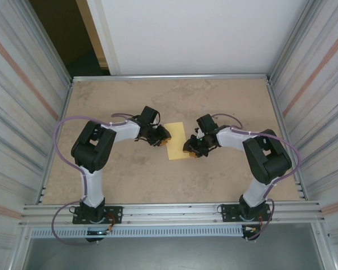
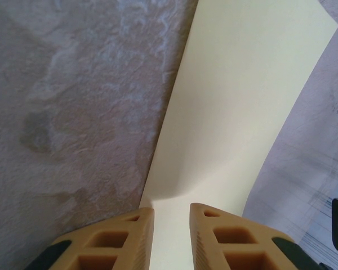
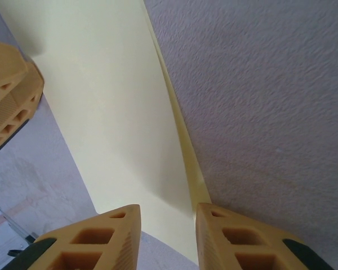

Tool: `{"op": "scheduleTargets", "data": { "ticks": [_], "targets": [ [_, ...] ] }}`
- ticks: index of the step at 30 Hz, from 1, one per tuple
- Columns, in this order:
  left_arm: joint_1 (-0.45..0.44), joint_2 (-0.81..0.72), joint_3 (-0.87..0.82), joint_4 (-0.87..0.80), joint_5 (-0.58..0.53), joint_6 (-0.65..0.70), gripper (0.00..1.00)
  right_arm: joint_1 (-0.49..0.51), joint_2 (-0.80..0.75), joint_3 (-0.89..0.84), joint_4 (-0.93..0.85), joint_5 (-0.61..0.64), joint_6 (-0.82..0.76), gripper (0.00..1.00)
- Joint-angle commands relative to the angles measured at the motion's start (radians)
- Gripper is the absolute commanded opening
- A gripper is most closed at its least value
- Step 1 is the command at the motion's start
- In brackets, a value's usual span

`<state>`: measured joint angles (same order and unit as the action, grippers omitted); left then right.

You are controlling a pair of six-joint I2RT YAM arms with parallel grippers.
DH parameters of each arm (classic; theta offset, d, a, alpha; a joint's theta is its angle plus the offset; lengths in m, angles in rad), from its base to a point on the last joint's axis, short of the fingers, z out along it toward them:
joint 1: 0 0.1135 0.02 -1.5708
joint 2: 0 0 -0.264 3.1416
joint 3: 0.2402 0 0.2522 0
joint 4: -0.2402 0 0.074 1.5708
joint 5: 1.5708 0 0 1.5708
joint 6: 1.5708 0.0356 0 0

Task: Fold a paper plane with a square sheet of paper (pick it up from the middle)
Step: Fold the triangle a second time at the center of the table.

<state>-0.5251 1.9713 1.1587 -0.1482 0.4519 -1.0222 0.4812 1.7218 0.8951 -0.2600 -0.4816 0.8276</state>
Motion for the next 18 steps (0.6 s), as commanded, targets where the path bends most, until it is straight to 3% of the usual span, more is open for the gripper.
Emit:
{"op": "scheduleTargets", "data": {
  "ticks": [1, 18],
  "targets": [
    [-0.007, 0.055, -0.017, -0.109, -0.053, 0.005, 0.26, -0.009, -0.018, -0.013, 0.004, -0.017, 0.022, 0.29],
    [-0.014, 0.061, -0.01, -0.105, -0.048, 0.008, 0.25, -0.024, -0.042, -0.037, -0.002, -0.032, 0.028, 0.12]
  ]
}}
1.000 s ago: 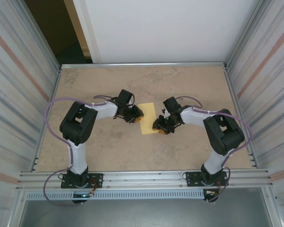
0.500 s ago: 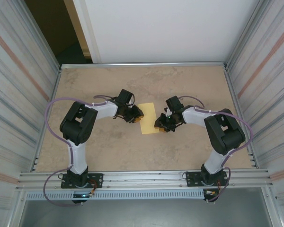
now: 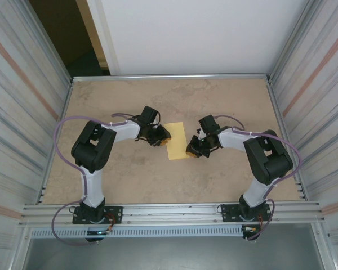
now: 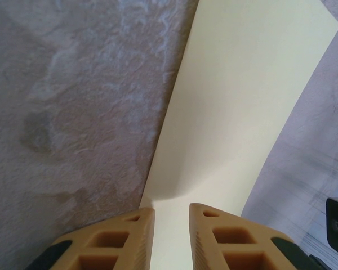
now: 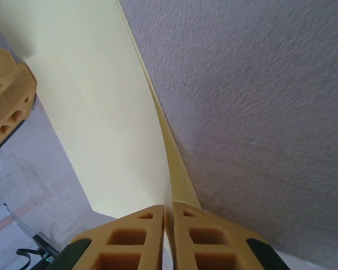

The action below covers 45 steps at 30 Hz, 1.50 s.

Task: Fold a paper plane with a square sheet of paper (pick it up from the middle)
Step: Fold the triangle a second time at the center of the table.

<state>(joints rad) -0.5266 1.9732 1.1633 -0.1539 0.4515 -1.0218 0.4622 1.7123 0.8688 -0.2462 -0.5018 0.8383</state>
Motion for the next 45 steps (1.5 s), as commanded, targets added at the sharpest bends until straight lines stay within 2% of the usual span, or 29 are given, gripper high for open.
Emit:
{"op": "scheduleTargets", "data": {
  "ticks": [1, 8, 13, 18, 27, 33, 36, 45],
  "targets": [
    [-0.012, 0.059, -0.014, -0.098, -0.045, 0.007, 0.25, -0.006, -0.033, -0.011, -0.015, -0.012, 0.018, 0.1],
    [-0.013, 0.059, -0.004, -0.088, -0.031, 0.017, 0.26, 0.001, -0.045, 0.005, -0.003, -0.026, 0.004, 0.0],
    [-0.014, 0.064, 0.024, -0.114, -0.023, 0.044, 0.25, 0.022, -0.045, 0.03, 0.049, -0.054, -0.011, 0.0],
    [-0.014, 0.078, 0.044, -0.147, -0.025, 0.063, 0.2, 0.052, -0.008, 0.083, 0.089, -0.083, -0.022, 0.0],
    [-0.013, 0.066, 0.063, -0.147, -0.015, 0.086, 0.15, 0.066, 0.083, 0.151, 0.156, -0.063, 0.008, 0.0],
    [-0.013, 0.005, 0.101, -0.055, 0.056, 0.159, 0.15, 0.066, 0.104, 0.149, 0.168, -0.033, 0.028, 0.0],
    [-0.008, -0.02, 0.102, -0.02, 0.035, 0.17, 0.16, 0.066, 0.111, 0.14, 0.177, -0.031, 0.04, 0.0],
    [0.004, 0.074, 0.158, -0.066, 0.008, 0.202, 0.16, 0.066, 0.112, 0.116, 0.21, -0.035, 0.063, 0.0]
  ]
}}
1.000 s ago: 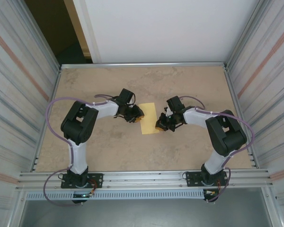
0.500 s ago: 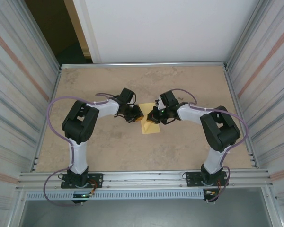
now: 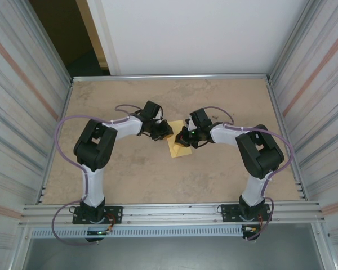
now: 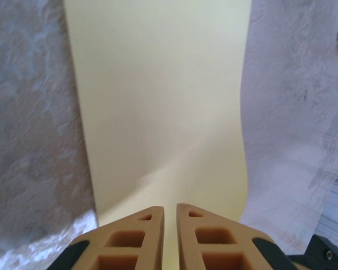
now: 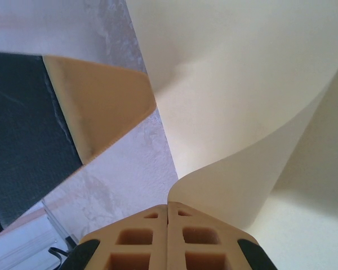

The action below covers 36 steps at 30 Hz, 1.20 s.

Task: Fold a paper plane with a square sheet of paper (pick it up from the middle)
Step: Fold the triangle a second time at the center of the table.

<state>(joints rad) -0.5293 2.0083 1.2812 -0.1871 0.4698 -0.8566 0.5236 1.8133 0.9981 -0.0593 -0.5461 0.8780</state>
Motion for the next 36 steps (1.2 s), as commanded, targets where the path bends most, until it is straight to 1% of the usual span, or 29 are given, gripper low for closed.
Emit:
{"op": "scheduleTargets", "data": {
  "ticks": [1, 12, 23, 27, 30, 36],
  "targets": [
    [0.007, 0.047, 0.047, -0.041, -0.011, 0.038, 0.15, 0.004, 0.012, -0.016, 0.029, 0.007, 0.026, 0.0],
    [0.005, 0.12, 0.088, -0.11, -0.025, 0.077, 0.11, 0.002, 0.025, -0.036, 0.097, 0.023, 0.083, 0.0],
    [0.007, 0.132, 0.1, -0.123, -0.021, 0.094, 0.08, 0.0, 0.057, -0.035, 0.154, 0.053, 0.127, 0.0],
    [0.008, 0.11, 0.12, -0.123, -0.005, 0.115, 0.08, -0.001, 0.062, -0.038, 0.155, 0.069, 0.133, 0.0],
    [0.012, 0.071, 0.138, -0.116, -0.005, 0.136, 0.1, -0.001, 0.065, -0.043, 0.156, 0.068, 0.138, 0.0],
    [0.029, 0.046, 0.15, -0.133, -0.071, 0.154, 0.13, 0.0, 0.067, -0.055, 0.174, 0.071, 0.154, 0.0]
  ]
}}
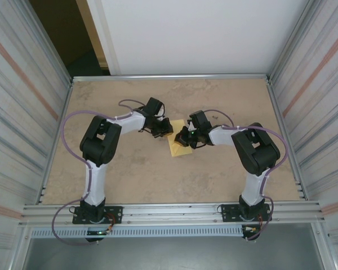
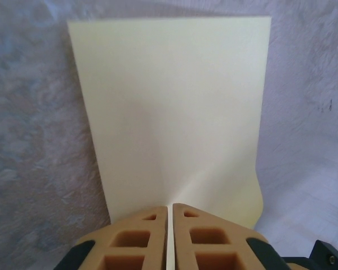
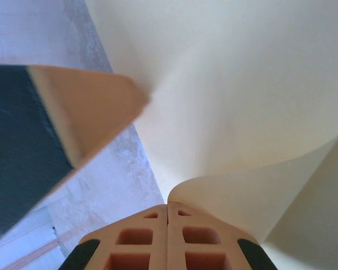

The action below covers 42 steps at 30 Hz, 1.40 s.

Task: Fold a paper plane with a square sheet of paper (pick it up from the middle)
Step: Fold the triangle a second time at the center of the table.

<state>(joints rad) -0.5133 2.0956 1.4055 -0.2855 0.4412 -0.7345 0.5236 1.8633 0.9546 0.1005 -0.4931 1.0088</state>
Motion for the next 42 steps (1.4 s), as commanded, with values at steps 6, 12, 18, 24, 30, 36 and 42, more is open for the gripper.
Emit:
{"op": "scheduleTargets", "data": {
  "ticks": [6, 12, 18, 24, 30, 36, 42],
  "targets": [
    [0.019, -0.006, 0.019, -0.044, -0.039, 0.025, 0.1, -0.002, 0.022, -0.018, 0.041, 0.001, 0.034, 0.0],
    [0.02, 0.047, 0.036, -0.065, -0.031, 0.024, 0.08, -0.004, 0.033, -0.022, 0.087, -0.018, 0.053, 0.0],
    [0.02, 0.066, 0.047, -0.091, -0.032, 0.031, 0.07, -0.008, 0.049, -0.007, 0.102, -0.022, 0.06, 0.0],
    [0.019, 0.07, 0.049, -0.097, -0.029, 0.031, 0.07, -0.01, 0.056, -0.002, 0.108, -0.018, 0.057, 0.0],
    [0.019, 0.071, 0.046, -0.095, -0.026, 0.029, 0.07, -0.013, 0.063, 0.001, 0.112, -0.004, 0.059, 0.0],
    [0.019, 0.07, 0.044, -0.093, -0.024, 0.028, 0.07, -0.015, 0.071, 0.01, 0.11, 0.005, 0.056, 0.0],
    [0.019, 0.071, 0.042, -0.093, -0.022, 0.03, 0.07, -0.015, 0.076, 0.012, 0.118, 0.006, 0.056, 0.0]
  ]
}}
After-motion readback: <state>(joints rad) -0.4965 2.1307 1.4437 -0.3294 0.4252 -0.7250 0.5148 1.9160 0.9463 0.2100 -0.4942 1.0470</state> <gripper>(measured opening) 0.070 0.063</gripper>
